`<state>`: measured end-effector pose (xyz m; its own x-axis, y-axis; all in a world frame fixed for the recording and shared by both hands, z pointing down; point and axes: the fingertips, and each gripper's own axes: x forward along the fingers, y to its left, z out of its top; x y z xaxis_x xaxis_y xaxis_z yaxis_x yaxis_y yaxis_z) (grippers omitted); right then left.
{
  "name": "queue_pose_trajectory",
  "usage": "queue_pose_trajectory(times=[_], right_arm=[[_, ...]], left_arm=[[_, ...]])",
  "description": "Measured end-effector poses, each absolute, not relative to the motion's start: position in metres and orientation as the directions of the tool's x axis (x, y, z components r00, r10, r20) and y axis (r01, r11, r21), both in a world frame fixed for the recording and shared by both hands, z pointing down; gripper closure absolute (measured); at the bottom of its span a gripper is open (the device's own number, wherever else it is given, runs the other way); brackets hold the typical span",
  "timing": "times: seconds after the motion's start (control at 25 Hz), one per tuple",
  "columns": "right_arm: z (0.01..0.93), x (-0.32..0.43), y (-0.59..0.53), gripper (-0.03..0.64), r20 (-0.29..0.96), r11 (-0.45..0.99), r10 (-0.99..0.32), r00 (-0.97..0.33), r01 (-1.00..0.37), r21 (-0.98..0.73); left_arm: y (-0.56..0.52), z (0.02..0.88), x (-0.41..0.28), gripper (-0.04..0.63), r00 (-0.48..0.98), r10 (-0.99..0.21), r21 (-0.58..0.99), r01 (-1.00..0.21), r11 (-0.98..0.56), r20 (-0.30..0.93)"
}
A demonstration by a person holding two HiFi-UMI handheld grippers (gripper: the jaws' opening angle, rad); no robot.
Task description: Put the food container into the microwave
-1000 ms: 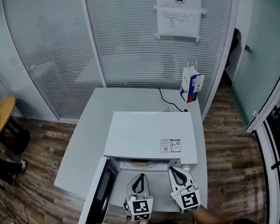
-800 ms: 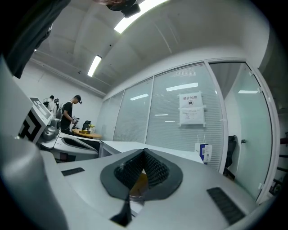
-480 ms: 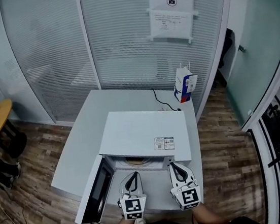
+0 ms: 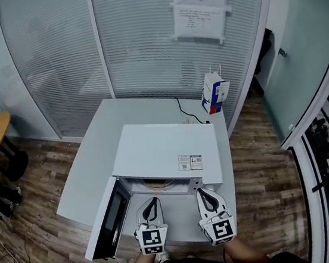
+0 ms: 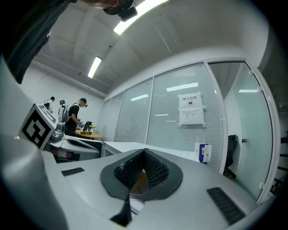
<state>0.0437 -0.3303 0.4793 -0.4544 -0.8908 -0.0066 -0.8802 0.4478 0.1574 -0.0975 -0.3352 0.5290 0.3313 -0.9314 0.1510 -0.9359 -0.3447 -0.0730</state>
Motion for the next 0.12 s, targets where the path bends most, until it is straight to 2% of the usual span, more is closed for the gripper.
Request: queue_pose_trajectory(times=[0.12], right_arm=[[0.478, 0.0424, -0.3323, 0.618, -0.015, 0.447, -0.89, -0.455, -0.88, 0.157]], left_arm=[[-0.3396, 0.5294, -0.0964, 0.588, 0.337, -0.93, -0.083, -0.932, -0.352, 0.148]])
